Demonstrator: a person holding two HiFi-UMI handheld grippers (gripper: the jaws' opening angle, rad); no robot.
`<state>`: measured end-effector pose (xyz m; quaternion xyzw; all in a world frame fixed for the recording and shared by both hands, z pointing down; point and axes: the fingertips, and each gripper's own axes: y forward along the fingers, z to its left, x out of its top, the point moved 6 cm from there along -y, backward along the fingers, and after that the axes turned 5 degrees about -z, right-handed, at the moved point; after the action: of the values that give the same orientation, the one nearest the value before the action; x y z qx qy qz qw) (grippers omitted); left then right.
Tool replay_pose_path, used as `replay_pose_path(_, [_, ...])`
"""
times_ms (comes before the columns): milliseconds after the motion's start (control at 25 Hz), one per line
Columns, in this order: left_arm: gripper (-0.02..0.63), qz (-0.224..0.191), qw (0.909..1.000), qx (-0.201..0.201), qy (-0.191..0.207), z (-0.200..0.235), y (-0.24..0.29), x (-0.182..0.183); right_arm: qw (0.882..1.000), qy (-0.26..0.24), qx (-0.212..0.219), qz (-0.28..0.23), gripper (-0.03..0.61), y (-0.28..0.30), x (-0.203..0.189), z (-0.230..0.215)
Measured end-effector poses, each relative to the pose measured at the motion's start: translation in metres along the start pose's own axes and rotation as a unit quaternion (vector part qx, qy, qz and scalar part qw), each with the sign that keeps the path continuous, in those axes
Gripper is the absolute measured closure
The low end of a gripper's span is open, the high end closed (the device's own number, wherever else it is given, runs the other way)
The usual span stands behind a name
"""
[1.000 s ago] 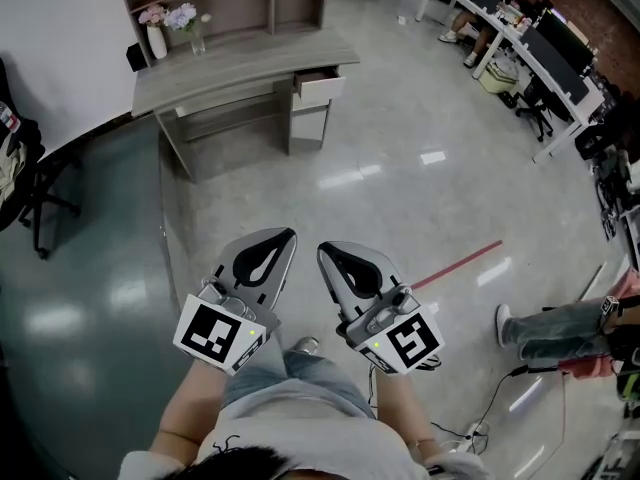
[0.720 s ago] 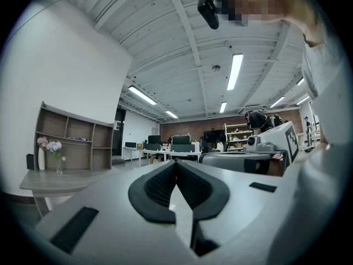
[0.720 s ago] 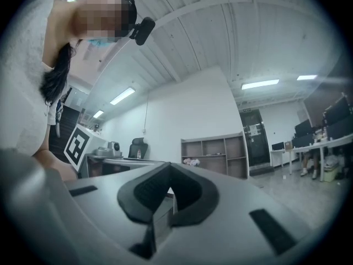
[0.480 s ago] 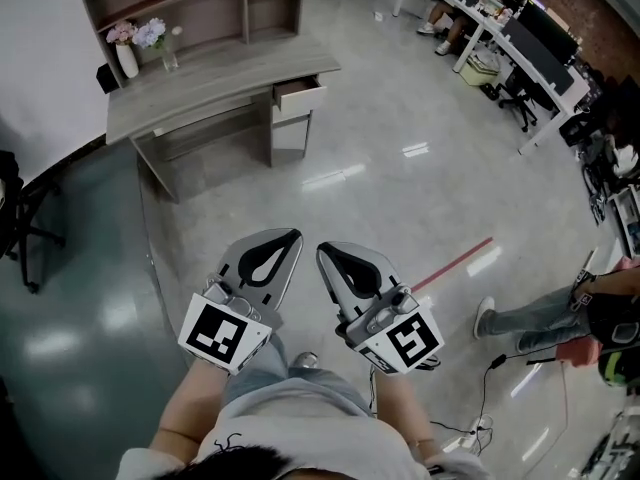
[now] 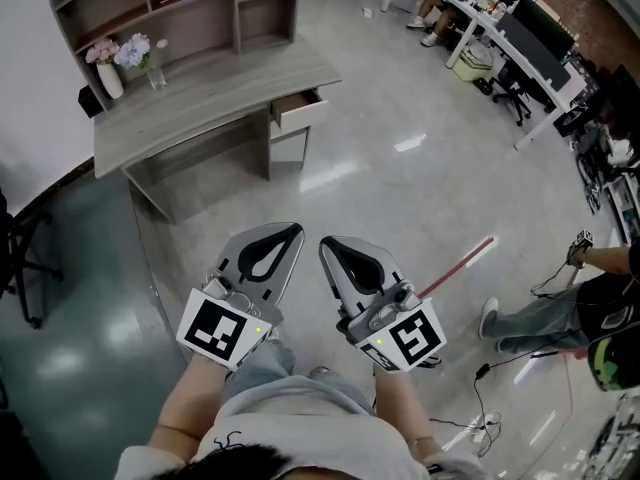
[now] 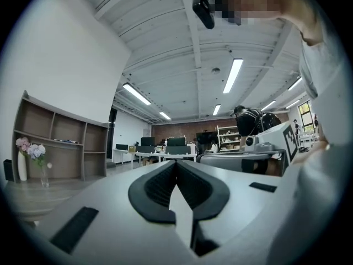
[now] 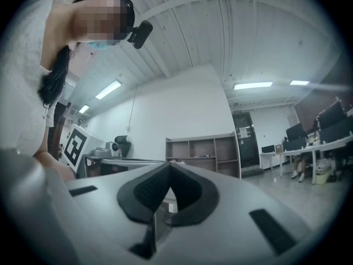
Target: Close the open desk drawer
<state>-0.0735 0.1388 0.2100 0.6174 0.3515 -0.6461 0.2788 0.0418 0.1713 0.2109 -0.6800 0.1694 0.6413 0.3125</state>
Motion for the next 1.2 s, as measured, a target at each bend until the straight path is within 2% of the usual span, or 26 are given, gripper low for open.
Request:
replay_pose_path(320, [0.603, 0.001, 0.9997, -0.024, -0.007, 0.06, 0.01, -0.007, 1.0, -0.009, -0.019, 0.004, 0.571, 0.053, -0.011, -0.006])
replay_pose_path(600, [0.603, 0.0, 0.9997, -0.022, -0.008, 0.082, 0.024, -0.013, 0.999, -0.005, -0.038, 0.012, 0.571, 0.068, -0.021, -0.027])
replay_pose_path(920, [0.603, -0.003, 1.0, -0.004, 0.006, 0.11, 0.053, -0.021, 1.0, -0.004, -0.015, 0.013, 0.571, 0.099, -0.034, -0.066])
replay_pose_path(1200, [0.603, -0.003, 0.9996, 0.017, 0.024, 0.135, 0.105, -0.027, 1.0, 0.0, 0.014, 0.02, 0.571, 0.128, -0.043, -0.123])
